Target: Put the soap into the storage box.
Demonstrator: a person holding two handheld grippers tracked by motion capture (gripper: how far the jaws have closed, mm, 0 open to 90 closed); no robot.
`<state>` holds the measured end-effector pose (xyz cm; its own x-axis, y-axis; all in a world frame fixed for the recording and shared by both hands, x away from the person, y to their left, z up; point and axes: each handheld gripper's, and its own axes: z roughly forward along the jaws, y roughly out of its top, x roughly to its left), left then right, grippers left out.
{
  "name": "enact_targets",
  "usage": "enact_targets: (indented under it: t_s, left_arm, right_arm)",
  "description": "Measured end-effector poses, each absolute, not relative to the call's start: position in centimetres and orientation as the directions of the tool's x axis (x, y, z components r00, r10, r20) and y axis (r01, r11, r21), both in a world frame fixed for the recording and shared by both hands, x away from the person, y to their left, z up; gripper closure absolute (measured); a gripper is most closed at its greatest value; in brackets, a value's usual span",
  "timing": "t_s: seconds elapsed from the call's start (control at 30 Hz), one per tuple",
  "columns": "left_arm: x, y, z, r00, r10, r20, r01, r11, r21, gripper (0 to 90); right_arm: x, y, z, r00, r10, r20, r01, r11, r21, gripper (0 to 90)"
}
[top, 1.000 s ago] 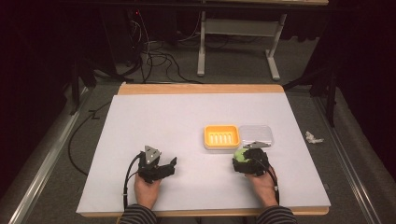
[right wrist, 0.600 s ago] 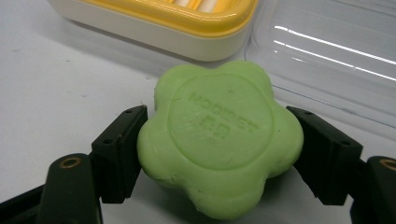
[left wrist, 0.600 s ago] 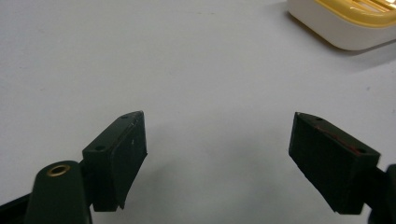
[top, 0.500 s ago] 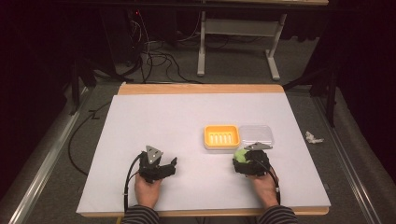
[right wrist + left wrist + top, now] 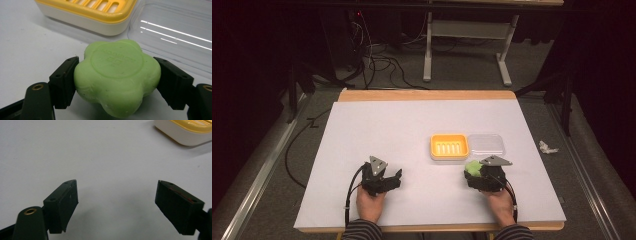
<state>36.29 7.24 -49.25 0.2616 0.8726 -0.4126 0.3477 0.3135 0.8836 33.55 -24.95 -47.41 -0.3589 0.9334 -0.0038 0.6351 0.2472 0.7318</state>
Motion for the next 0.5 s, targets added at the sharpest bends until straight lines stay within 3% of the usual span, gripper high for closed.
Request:
enact_targets:
  t_s: [0.5]
  left_arm:
    - [36.19, 7.09, -49.29, 0.269, 0.876, -0.400, 0.343, 0.301, 0.890, 19.2]
  right_arm:
    - [32.74, -25.83, -46.44, -0.367, 0.930, 0.031, 0.573, 0.200, 0.795, 25.5]
